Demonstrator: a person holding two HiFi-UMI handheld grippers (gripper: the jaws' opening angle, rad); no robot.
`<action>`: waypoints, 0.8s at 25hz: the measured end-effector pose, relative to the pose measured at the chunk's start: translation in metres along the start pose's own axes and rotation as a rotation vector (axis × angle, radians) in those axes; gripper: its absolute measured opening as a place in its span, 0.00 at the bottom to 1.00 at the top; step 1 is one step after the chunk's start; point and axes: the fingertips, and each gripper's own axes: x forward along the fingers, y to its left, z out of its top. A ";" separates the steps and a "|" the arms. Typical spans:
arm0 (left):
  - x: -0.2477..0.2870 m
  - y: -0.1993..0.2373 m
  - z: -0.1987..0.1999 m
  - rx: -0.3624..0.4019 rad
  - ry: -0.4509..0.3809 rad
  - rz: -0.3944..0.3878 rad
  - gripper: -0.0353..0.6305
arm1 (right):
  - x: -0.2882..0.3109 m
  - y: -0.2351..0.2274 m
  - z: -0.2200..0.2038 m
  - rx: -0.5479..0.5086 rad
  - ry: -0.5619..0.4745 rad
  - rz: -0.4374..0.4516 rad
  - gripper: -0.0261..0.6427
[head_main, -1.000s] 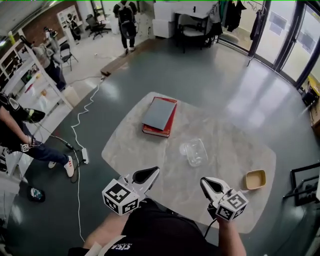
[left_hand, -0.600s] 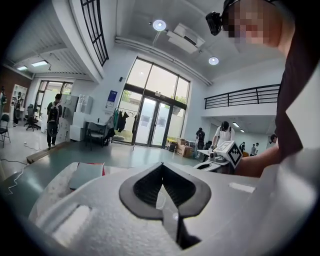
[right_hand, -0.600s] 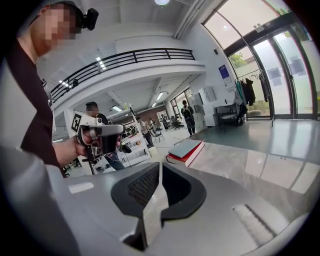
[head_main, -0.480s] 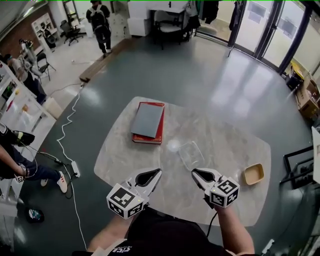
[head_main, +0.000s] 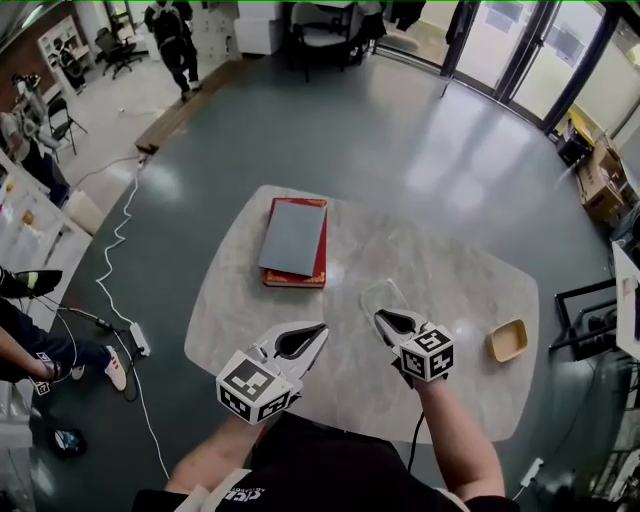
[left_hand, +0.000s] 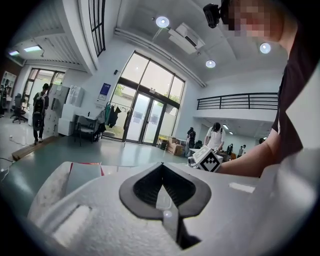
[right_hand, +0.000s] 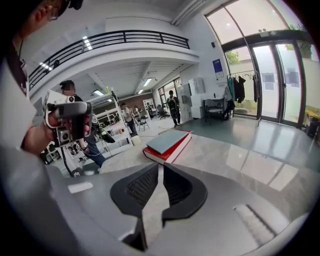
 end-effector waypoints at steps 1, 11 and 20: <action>0.002 0.002 0.001 -0.001 0.002 -0.009 0.05 | 0.007 -0.005 -0.006 0.008 0.023 -0.011 0.09; 0.023 0.022 -0.005 -0.025 0.029 -0.075 0.05 | 0.061 -0.041 -0.064 0.035 0.243 -0.058 0.11; 0.030 0.033 -0.013 -0.057 0.055 -0.107 0.05 | 0.075 -0.050 -0.113 0.003 0.407 -0.087 0.15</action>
